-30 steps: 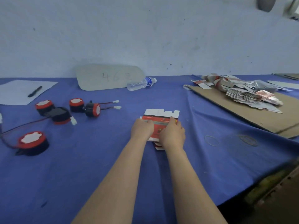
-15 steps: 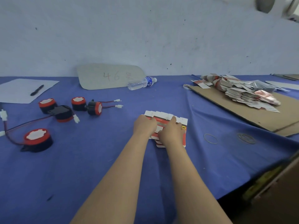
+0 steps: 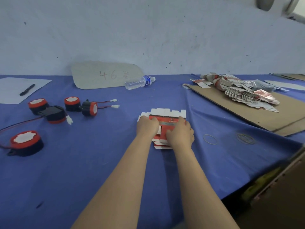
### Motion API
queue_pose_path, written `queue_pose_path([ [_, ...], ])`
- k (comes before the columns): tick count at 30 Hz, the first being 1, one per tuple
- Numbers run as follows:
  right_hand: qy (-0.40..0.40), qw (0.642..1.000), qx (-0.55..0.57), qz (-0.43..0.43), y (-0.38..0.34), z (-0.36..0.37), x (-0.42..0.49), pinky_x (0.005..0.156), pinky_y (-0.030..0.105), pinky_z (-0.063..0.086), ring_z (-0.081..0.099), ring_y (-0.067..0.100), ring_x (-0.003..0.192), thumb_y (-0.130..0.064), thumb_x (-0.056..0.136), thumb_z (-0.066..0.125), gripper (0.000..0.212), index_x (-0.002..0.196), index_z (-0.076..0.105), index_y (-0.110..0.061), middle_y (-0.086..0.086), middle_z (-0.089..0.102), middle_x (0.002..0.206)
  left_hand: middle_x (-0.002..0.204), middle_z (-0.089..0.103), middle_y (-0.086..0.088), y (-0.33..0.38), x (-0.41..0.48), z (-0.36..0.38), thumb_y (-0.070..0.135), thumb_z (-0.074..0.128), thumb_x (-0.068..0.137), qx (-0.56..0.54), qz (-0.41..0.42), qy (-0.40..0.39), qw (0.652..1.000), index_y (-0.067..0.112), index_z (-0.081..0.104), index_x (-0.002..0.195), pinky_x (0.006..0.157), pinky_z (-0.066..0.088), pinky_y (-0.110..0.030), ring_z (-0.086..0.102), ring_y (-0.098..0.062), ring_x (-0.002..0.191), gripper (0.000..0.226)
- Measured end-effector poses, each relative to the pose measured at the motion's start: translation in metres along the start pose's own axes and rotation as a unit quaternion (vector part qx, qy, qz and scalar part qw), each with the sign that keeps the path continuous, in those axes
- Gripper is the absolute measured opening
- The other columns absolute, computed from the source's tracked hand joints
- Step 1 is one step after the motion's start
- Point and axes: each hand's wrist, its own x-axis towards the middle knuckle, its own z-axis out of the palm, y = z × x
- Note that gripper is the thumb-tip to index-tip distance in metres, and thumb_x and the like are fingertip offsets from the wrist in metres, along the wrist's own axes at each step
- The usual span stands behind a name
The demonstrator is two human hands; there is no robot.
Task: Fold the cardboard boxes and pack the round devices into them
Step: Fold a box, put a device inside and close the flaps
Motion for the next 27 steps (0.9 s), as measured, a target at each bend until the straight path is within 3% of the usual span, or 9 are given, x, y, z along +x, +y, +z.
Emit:
queue_pose_path([
  [3, 0.088, 0.985, 0.14, -0.05, -0.013, -0.005, -0.003, 0.105, 0.037, 0.029, 0.029, 0.031, 0.133, -0.005, 0.091, 0.05, 0.07, 0.151, 0.013, -0.012, 0.012, 0.026, 0.149, 0.142, 0.045, -0.015, 0.007, 0.002, -0.009, 0.018, 0.042, 0.097, -0.041, 0.01, 0.023, 0.999, 0.0, 0.036, 0.141, 0.097, 0.041, -0.036, 0.047, -0.032, 0.127, 0.047],
  [6, 0.147, 0.95, 0.256, -0.1, -0.035, -0.012, -0.005, 0.104, 0.034, 0.033, 0.04, 0.027, 0.128, -0.002, 0.093, 0.044, 0.054, 0.144, 0.03, -0.007, 0.011, 0.044, 0.139, 0.143, 0.044, -0.009, 0.019, 0.001, -0.028, 0.028, 0.043, 0.099, -0.092, 0.056, 0.065, 0.992, 0.01, 0.038, 0.142, 0.09, 0.037, -0.027, 0.048, -0.024, 0.122, 0.047],
  [8, 0.153, 0.927, 0.314, -0.137, -0.054, -0.01, -0.009, 0.088, 0.029, 0.042, 0.055, 0.024, 0.109, -0.01, 0.096, 0.042, 0.03, 0.126, 0.049, -0.01, 0.004, 0.059, 0.116, 0.126, 0.052, -0.005, 0.026, 0.0, -0.049, 0.04, 0.044, 0.097, -0.129, 0.081, 0.1, 0.983, 0.017, 0.051, 0.121, 0.076, 0.039, -0.023, 0.055, -0.014, 0.094, 0.034],
  [10, 0.127, 0.909, 0.366, -0.153, -0.077, -0.001, -0.018, 0.068, 0.02, 0.039, 0.058, 0.017, 0.094, -0.027, 0.101, 0.04, 0.021, 0.112, 0.054, -0.016, -0.006, 0.06, 0.098, 0.108, 0.053, -0.009, 0.028, 0.001, -0.075, 0.053, 0.048, 0.092, -0.169, 0.086, 0.141, 0.972, 0.016, 0.05, 0.101, 0.059, 0.042, -0.027, 0.053, -0.013, 0.072, 0.038],
  [13, 0.031, 0.88, 0.45, -0.148, -0.11, 0.023, -0.039, 0.069, 0.016, 0.043, 0.058, 0.005, 0.086, -0.047, 0.099, 0.035, 0.03, 0.102, 0.054, -0.025, -0.016, 0.06, 0.09, 0.099, 0.067, -0.006, 0.017, -0.001, -0.115, 0.056, 0.059, 0.086, -0.215, 0.096, 0.214, 0.948, 0.004, 0.054, 0.1, 0.071, 0.052, -0.039, 0.06, -0.018, 0.076, 0.054],
  [16, -0.065, 0.849, 0.499, -0.164, -0.135, 0.051, -0.062, 0.073, 0.015, 0.045, 0.059, -0.006, 0.088, -0.057, 0.097, 0.031, 0.037, 0.104, 0.056, -0.032, -0.018, 0.063, 0.095, 0.084, 0.058, 0.013, -0.004, -0.006, -0.152, 0.055, 0.063, 0.084, -0.218, 0.089, 0.295, 0.926, 0.01, 0.043, 0.103, 0.064, 0.046, -0.022, 0.058, -0.009, 0.081, 0.053],
  [19, -0.115, 0.83, 0.512, -0.191, -0.146, 0.076, -0.082, 0.071, 0.007, 0.044, 0.057, -0.015, 0.082, -0.051, 0.098, 0.03, 0.028, 0.094, 0.055, -0.039, -0.028, 0.063, 0.089, 0.096, 0.061, 0.003, -0.03, -0.008, -0.178, 0.045, 0.064, 0.086, -0.179, 0.089, 0.353, 0.914, 0.013, 0.04, 0.106, 0.056, 0.037, -0.014, 0.058, -0.013, 0.083, 0.045],
  [24, -0.178, 0.821, 0.513, -0.175, -0.142, 0.107, -0.095, 0.071, -0.003, 0.038, 0.053, -0.023, 0.092, -0.047, 0.101, 0.029, 0.031, 0.108, 0.059, -0.04, -0.028, 0.061, 0.102, 0.131, 0.055, -0.003, -0.07, -0.01, -0.183, 0.023, 0.043, 0.1, -0.155, 0.185, 0.277, 0.93, 0.012, 0.046, 0.131, 0.1, 0.042, -0.026, 0.051, -0.016, 0.12, 0.033],
  [27, -0.175, 0.836, 0.497, -0.153, -0.142, 0.109, -0.09, 0.063, 0.004, 0.042, 0.056, -0.007, 0.071, -0.048, 0.099, 0.036, 0.038, 0.088, 0.066, -0.027, -0.016, 0.063, 0.082, 0.139, 0.05, 0.008, -0.079, -0.011, -0.178, 0.027, 0.034, 0.103, -0.207, 0.196, 0.208, 0.936, 0.023, 0.046, 0.137, 0.108, 0.035, -0.02, 0.045, -0.005, 0.128, 0.035],
])
